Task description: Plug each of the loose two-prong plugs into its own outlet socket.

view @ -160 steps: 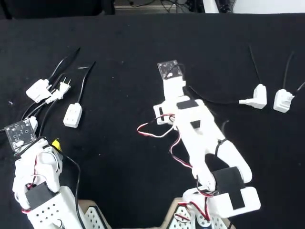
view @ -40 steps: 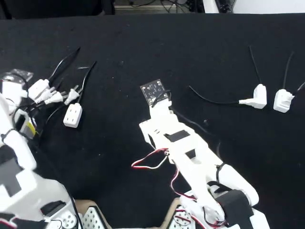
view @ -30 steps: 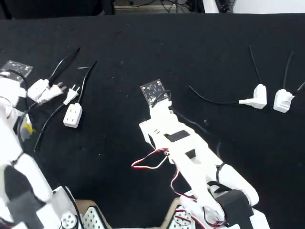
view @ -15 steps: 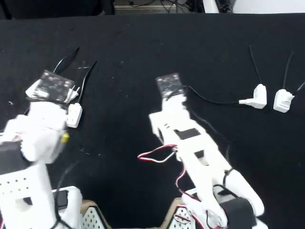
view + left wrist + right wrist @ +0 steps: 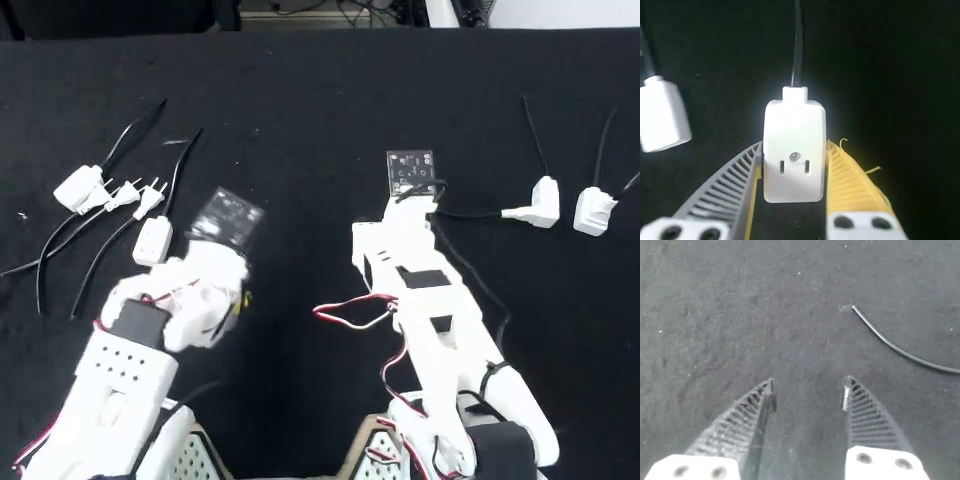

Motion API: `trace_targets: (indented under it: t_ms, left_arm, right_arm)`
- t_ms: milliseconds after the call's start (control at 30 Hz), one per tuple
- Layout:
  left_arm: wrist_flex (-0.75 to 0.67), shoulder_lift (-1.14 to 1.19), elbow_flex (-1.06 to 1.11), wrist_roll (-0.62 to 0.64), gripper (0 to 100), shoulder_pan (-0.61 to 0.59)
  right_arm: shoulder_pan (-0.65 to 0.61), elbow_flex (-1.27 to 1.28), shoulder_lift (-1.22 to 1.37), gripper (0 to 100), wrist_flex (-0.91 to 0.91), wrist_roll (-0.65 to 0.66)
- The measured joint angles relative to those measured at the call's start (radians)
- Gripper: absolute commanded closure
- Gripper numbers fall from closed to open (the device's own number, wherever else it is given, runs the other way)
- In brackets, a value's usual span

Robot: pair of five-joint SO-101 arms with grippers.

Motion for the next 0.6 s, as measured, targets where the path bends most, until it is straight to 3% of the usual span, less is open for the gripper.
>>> trace_targets:
  t_ms: [233,467,600]
  left_arm:
    - [-0.158,0.020,0.086,-0.069,97,0.005]
    - [-0.310,0.236,0.087,-0.071,96,-0.072]
    - [-0.371,0.407,0.043,-0.071,80,-0.068]
  right_arm:
    - [0.000,0.000,0.000,79.7,0.000,-0.003]
    - [0.000,0.000,0.000,79.7,0.000,-0.003]
    - [0.000,0.000,0.000,79.7,0.000,-0.003]
